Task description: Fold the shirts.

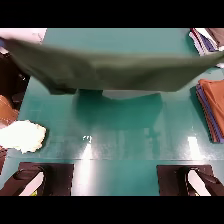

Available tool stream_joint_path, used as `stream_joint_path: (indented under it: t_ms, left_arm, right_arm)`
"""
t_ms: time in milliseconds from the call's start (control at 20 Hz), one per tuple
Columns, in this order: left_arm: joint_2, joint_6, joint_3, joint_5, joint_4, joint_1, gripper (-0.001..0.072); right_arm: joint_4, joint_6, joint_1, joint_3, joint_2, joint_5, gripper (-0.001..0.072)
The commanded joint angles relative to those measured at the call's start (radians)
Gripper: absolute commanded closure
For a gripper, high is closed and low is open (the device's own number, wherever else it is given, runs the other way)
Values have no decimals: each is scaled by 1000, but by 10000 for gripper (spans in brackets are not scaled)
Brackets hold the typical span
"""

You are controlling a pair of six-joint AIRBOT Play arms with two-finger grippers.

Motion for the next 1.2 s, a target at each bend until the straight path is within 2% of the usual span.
stream_joint_path:
  t_ms: [0, 150, 300, 450, 600, 850, 1000, 1150]
  left_arm:
    - [0, -49, 362, -16, 11, 0, 681]
    - [0, -84, 482, -3, 11, 0, 681]
    - [0, -84, 440, 6, 38, 0, 682]
    - [-1, -68, 206, 11, 118, 0, 681]
    - [-58, -61, -66, 23, 138, 0, 681]
    - [-315, -38, -348, 27, 130, 0, 680]
    - [-518, -17, -373, 111, 95, -3, 680]
    - [-671, 13, -319, 261, 57, -3, 681]
  right_arm:
    - [-3, 1, -110, 206, 100, 6, 698]
    - [-6, 1, -201, 327, 108, 63, 698]
    - [-8, 26, -200, 447, 45, 116, 699]
    - [-9, 75, -132, 513, -85, 237, 698]
    - [-21, 101, -20, 426, -224, 290, 699]
    - [-264, 163, 173, 183, -476, 290, 698]
    - [-272, 166, 219, 134, -662, 261, 699]
    - [-269, 166, 220, 234, -840, 248, 698]
